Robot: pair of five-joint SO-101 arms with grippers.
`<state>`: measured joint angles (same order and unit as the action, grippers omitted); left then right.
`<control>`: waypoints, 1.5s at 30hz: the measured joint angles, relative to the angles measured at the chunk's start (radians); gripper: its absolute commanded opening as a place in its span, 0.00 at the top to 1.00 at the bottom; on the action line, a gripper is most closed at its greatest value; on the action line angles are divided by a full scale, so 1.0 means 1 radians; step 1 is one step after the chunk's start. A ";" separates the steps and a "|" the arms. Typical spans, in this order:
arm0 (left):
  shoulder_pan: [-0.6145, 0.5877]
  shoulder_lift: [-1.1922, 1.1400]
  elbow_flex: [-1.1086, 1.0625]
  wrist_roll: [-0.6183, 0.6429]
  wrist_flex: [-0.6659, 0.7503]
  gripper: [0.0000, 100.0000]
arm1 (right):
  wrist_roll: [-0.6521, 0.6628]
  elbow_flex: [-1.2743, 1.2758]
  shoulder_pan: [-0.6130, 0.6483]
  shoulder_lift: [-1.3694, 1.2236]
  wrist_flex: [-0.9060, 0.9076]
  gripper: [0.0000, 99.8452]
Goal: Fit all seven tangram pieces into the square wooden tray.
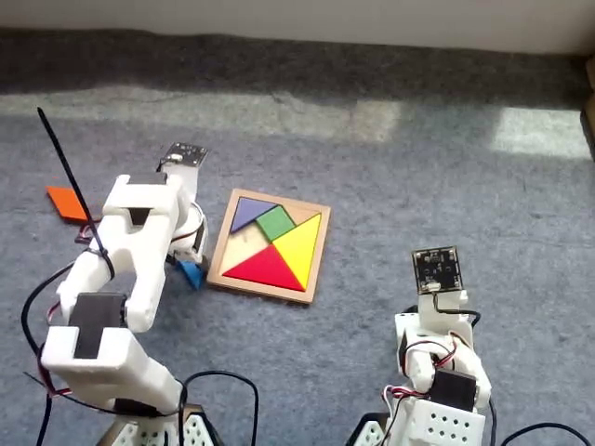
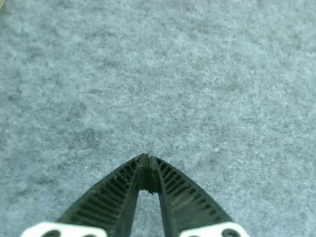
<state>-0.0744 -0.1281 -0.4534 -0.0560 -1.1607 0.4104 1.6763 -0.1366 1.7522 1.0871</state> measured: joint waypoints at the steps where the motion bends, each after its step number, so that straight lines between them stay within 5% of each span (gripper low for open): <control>1: 0.003 0.028 0.000 -0.002 -0.012 0.87 | 0.000 0.000 0.000 0.000 0.000 0.99; 16: 0.164 0.328 0.000 -0.002 -0.063 0.84 | 0.000 0.000 0.000 0.000 0.000 0.99; 27: -0.037 0.330 -0.055 0.002 -0.132 0.74 | 0.000 0.000 0.000 0.000 0.000 0.99; 38: -0.078 0.330 -0.302 0.121 0.150 0.74 | 0.000 0.000 0.000 0.000 0.000 0.99; 45: -0.078 0.330 -0.311 0.124 0.186 0.75 | 0.000 0.000 0.000 0.000 0.000 0.99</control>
<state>-0.1527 0.2018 -0.7649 0.0683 -0.9751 0.4104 1.6763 -0.1366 1.7522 1.0871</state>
